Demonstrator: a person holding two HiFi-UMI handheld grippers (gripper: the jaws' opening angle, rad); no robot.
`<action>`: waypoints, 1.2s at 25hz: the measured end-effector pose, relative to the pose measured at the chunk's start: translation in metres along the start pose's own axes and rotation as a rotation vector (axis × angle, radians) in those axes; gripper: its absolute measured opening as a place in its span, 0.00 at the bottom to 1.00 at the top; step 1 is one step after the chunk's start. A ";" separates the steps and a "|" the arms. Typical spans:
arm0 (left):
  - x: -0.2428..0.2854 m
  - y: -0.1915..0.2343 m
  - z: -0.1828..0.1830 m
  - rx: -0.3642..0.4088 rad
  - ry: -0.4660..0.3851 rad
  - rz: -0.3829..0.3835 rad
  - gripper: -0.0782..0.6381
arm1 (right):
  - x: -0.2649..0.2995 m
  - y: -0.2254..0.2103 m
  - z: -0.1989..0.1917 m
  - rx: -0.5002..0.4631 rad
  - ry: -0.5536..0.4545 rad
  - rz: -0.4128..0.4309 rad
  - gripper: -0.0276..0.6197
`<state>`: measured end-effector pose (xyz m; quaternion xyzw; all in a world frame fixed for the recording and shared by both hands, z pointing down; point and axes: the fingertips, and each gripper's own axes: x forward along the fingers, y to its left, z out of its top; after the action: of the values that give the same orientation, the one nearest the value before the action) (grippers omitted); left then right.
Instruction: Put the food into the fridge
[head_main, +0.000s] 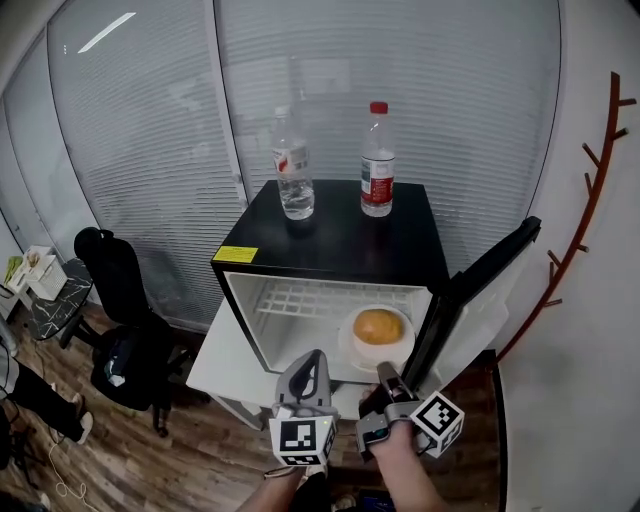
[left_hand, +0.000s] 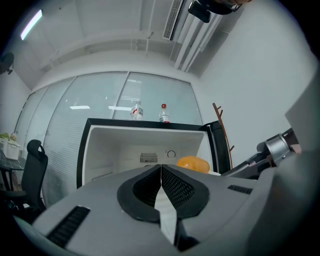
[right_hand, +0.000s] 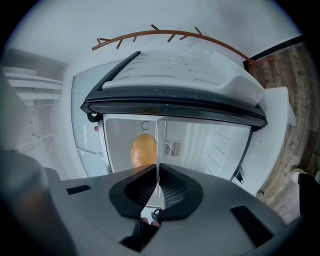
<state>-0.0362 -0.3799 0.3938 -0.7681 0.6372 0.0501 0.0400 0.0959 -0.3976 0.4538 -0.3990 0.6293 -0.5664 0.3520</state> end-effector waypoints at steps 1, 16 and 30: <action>0.005 0.002 -0.001 0.001 -0.002 -0.003 0.15 | 0.005 -0.001 0.001 0.006 -0.003 0.000 0.10; 0.080 0.039 -0.017 -0.035 -0.013 -0.062 0.15 | 0.075 -0.004 0.020 0.032 -0.089 -0.024 0.10; 0.103 0.044 -0.028 -0.049 0.002 -0.102 0.15 | 0.100 -0.003 0.030 0.081 -0.126 -0.022 0.10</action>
<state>-0.0598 -0.4922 0.4087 -0.8003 0.5959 0.0627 0.0231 0.0798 -0.5013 0.4541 -0.4264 0.5778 -0.5691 0.4006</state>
